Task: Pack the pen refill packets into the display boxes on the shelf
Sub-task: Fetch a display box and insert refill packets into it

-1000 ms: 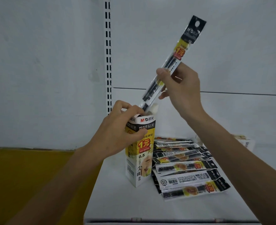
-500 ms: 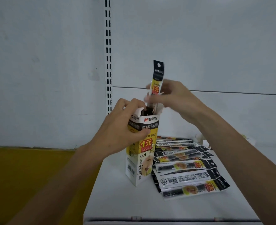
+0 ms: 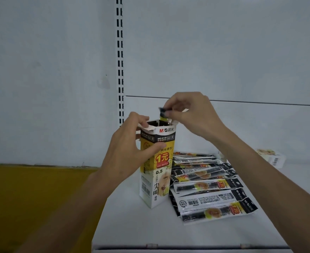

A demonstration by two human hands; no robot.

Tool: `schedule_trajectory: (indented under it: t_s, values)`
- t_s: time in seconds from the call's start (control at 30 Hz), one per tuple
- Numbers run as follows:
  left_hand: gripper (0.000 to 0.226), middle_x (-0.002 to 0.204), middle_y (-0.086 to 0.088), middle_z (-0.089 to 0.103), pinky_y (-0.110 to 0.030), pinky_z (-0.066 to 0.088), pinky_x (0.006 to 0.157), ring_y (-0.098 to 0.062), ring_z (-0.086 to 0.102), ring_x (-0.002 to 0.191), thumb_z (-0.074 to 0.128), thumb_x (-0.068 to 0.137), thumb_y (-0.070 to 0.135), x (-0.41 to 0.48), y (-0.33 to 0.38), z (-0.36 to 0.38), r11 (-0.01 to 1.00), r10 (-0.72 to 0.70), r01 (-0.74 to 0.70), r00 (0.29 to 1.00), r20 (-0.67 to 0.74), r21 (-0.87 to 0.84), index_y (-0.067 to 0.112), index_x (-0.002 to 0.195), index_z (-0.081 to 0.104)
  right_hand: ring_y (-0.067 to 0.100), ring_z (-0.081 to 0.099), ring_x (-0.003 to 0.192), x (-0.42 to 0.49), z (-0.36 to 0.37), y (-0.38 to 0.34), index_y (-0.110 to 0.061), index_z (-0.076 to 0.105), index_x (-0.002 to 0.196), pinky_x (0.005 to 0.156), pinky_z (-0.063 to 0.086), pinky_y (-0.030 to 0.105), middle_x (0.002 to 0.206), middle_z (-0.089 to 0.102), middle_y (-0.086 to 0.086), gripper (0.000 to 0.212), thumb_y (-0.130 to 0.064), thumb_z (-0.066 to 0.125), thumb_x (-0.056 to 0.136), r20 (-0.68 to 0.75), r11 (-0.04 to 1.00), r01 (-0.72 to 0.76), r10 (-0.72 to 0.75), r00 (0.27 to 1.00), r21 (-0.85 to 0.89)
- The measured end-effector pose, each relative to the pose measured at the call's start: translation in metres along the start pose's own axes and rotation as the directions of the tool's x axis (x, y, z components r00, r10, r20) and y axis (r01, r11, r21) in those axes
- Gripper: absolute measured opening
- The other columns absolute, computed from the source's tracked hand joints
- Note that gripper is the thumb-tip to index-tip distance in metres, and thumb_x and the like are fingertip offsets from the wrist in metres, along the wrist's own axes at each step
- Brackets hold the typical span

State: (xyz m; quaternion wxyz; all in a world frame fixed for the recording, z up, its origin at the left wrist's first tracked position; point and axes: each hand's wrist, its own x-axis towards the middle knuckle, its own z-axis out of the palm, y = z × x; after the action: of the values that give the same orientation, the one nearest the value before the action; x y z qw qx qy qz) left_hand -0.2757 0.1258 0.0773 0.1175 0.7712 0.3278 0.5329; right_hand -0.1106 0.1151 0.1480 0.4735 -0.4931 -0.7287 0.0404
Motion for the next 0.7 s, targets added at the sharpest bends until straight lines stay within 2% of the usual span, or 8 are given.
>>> schedule_trajectory:
  t_s: [0.17, 0.23, 0.3, 0.37, 0.43, 0.53, 0.6, 0.7]
  values:
    - [0.033, 0.108, 0.024, 0.051, -0.006, 0.045, 0.074, 0.003, 0.054, 0.099, 0.054, 0.076, 0.062, 0.0, 0.0, -0.002, 0.999, -0.001, 0.0, 1.0, -0.021, -0.043, 0.03, 0.079, 0.045, -0.008, 0.057, 0.064, 0.001, 0.002, 0.001, -0.024, 0.067, 0.073, 0.058, 0.039, 0.001, 0.07, 0.063, -0.017, 0.01, -0.016, 0.07, 0.079, 0.117, 0.988, 0.017, 0.001, 0.993, -0.151]
    - [0.042, 0.101, 0.019, 0.056, -0.005, 0.043, 0.07, 0.006, 0.053, 0.097, 0.041, 0.078, 0.06, 0.005, -0.001, -0.005, 1.0, 0.01, -0.011, 0.999, -0.046, -0.021, 0.02, 0.075, 0.054, -0.008, 0.058, 0.069, 0.0, 0.001, 0.0, -0.023, 0.069, 0.076, 0.061, 0.04, 0.002, 0.073, 0.064, -0.018, 0.006, -0.024, 0.068, 0.082, 0.159, 0.986, 0.037, -0.011, 0.987, -0.162]
    - [0.042, 0.098, 0.01, 0.059, -0.011, 0.042, 0.069, 0.0, 0.054, 0.092, 0.052, 0.082, 0.053, 0.01, 0.001, -0.005, 1.0, 0.003, -0.002, 0.998, -0.059, 0.03, 0.013, 0.066, 0.053, -0.008, 0.057, 0.074, -0.002, 0.001, 0.0, -0.019, 0.072, 0.082, 0.066, 0.039, 0.002, 0.079, 0.065, -0.016, 0.015, -0.029, 0.062, 0.087, 0.158, 0.985, 0.048, -0.021, 0.987, -0.169]
    - [0.029, 0.096, 0.006, 0.061, -0.018, 0.045, 0.072, -0.005, 0.055, 0.091, 0.062, 0.081, 0.039, 0.014, 0.005, -0.005, 1.0, -0.02, 0.021, 0.997, -0.076, 0.012, 0.018, 0.065, 0.049, -0.003, 0.055, 0.08, -0.006, 0.002, -0.001, -0.018, 0.074, 0.087, 0.069, 0.037, 0.004, 0.084, 0.064, -0.016, 0.022, -0.029, 0.056, 0.091, 0.113, 0.982, 0.061, -0.041, 0.993, -0.178]
    - [0.022, 0.09, 0.008, 0.062, -0.019, 0.049, 0.071, -0.006, 0.058, 0.088, 0.065, 0.08, 0.03, 0.016, 0.009, -0.005, 0.999, -0.022, 0.02, 0.998, -0.065, -0.028, 0.022, 0.075, 0.045, 0.002, 0.054, 0.085, -0.011, 0.005, 0.0, -0.017, 0.074, 0.09, 0.072, 0.037, 0.008, 0.086, 0.064, -0.014, 0.022, -0.026, 0.054, 0.092, 0.079, 0.981, 0.095, -0.083, 0.993, -0.166]
    - [0.023, 0.093, 0.017, 0.058, -0.009, 0.047, 0.068, 0.006, 0.056, 0.09, 0.063, 0.082, 0.026, 0.017, 0.011, -0.002, 0.999, 0.005, -0.007, 0.999, -0.036, -0.04, 0.024, 0.093, 0.043, 0.007, 0.055, 0.082, -0.017, 0.011, 0.003, -0.012, 0.074, 0.091, 0.072, 0.038, 0.016, 0.089, 0.07, -0.007, 0.025, -0.023, 0.051, 0.094, 0.077, 0.962, 0.166, -0.153, 0.985, -0.217]
    - [0.026, 0.099, 0.019, 0.055, -0.007, 0.044, 0.07, 0.011, 0.053, 0.091, 0.06, 0.084, 0.026, 0.016, 0.01, 0.001, 0.999, 0.006, -0.007, 0.999, -0.033, -0.038, 0.028, 0.101, 0.041, 0.012, 0.058, 0.08, -0.018, 0.013, 0.005, -0.005, 0.071, 0.087, 0.07, 0.039, 0.021, 0.088, 0.072, 0.003, 0.036, -0.028, 0.045, 0.097, 0.109, 0.954, 0.17, -0.147, 0.983, -0.247]
    - [0.028, 0.11, 0.016, 0.05, -0.014, 0.044, 0.075, 0.012, 0.049, 0.093, 0.057, 0.085, 0.032, 0.017, 0.01, 0.004, 0.999, 0.022, -0.023, 0.999, -0.041, -0.023, 0.03, 0.109, 0.044, 0.023, 0.057, 0.07, -0.017, 0.014, 0.004, -0.001, 0.066, 0.077, 0.062, 0.033, 0.025, 0.072, 0.064, 0.014, 0.059, -0.041, 0.028, 0.097, 0.174, 0.922, 0.208, -0.157, 0.972, -0.326]
